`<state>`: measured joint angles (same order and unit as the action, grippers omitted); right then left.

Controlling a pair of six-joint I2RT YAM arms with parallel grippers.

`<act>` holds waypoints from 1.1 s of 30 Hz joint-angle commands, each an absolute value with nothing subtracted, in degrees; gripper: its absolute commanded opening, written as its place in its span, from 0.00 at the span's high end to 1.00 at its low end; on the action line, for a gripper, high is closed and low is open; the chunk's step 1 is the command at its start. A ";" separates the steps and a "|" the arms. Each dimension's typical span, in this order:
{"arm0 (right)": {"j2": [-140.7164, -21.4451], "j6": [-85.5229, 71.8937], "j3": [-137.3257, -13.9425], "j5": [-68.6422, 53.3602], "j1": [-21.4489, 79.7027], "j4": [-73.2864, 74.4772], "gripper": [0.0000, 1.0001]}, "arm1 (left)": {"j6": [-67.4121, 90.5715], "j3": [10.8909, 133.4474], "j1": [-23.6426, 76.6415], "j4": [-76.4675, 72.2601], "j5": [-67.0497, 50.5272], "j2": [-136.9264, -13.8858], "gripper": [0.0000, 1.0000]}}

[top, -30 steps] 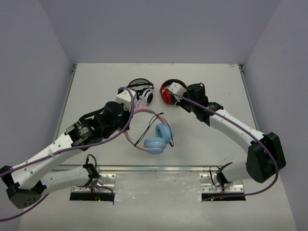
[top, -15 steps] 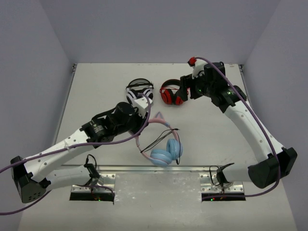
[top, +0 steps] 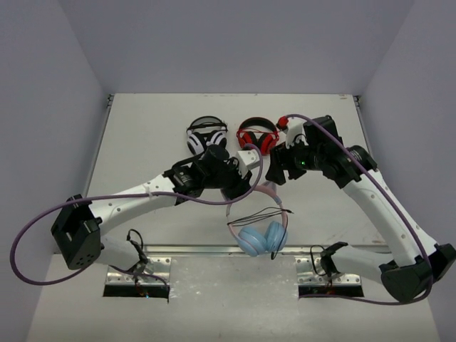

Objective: Wrap the headphones

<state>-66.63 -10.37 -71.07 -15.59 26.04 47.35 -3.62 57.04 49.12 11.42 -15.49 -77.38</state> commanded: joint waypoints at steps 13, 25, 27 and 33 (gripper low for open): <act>-61.79 -11.68 -62.14 -4.23 29.18 46.49 0.28 | -8.34 63.19 49.39 -0.09 -25.40 -82.79 0.99; -58.71 -16.78 -55.38 -6.24 29.18 45.79 0.32 | -8.88 65.91 49.31 1.32 -23.03 -85.16 1.00; -58.19 -17.40 -54.76 -7.03 29.18 44.91 0.33 | -8.96 66.35 49.31 1.32 -23.12 -85.78 1.00; -58.88 -17.49 -53.00 -5.37 29.09 43.60 0.61 | -8.35 67.15 49.13 -1.23 -23.38 -86.48 1.00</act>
<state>-59.00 -14.94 -53.34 -6.39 28.75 46.17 -10.07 63.46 49.10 5.21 -21.45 -86.63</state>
